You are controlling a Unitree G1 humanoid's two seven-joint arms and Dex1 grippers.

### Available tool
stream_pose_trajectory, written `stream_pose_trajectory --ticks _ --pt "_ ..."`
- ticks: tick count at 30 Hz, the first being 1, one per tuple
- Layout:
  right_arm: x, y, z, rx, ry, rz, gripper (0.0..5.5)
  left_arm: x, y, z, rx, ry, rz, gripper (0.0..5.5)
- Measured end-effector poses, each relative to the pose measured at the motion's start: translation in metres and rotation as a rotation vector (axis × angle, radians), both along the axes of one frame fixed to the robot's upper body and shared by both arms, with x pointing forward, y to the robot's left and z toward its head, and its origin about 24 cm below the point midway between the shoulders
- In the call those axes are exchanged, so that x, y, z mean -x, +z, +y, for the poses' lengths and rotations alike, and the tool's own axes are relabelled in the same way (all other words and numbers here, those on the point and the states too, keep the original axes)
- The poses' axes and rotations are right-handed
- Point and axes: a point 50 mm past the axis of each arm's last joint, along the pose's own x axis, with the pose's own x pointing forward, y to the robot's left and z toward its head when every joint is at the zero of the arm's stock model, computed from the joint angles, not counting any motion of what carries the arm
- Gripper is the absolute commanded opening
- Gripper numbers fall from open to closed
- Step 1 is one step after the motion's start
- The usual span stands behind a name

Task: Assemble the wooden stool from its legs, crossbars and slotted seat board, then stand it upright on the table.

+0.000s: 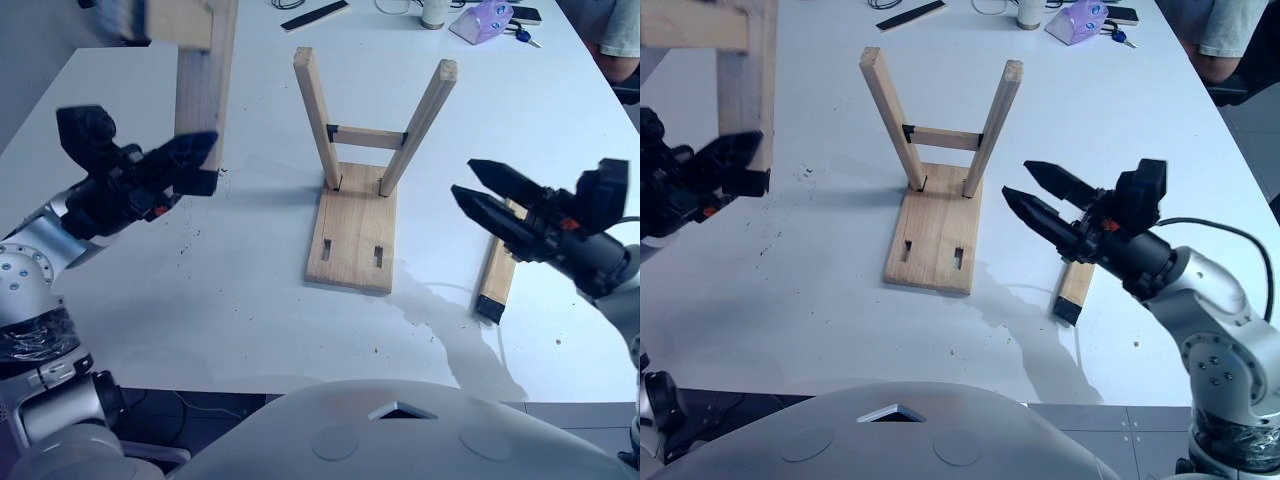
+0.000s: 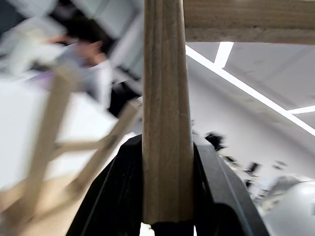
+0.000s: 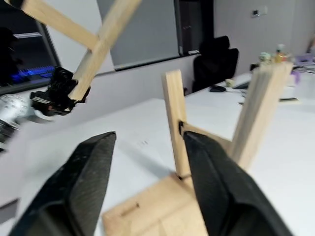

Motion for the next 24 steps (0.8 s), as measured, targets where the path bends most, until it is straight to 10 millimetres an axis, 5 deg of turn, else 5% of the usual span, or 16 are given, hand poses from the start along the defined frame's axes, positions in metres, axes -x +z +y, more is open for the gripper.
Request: stream_pose_trajectory --ticks 7,10,24 --pt "-0.022 0.070 -0.017 -0.188 0.332 -0.084 3.88 0.013 0.015 -0.082 0.216 -0.446 0.043 1.08" --pt "-0.025 0.088 -0.011 -0.208 0.463 -0.103 3.88 0.013 0.016 -0.098 0.258 -0.523 0.037 1.08" --pt "-0.052 0.090 0.041 -0.320 0.721 -0.074 3.88 0.029 0.000 -0.126 0.272 -0.772 0.121 1.08"
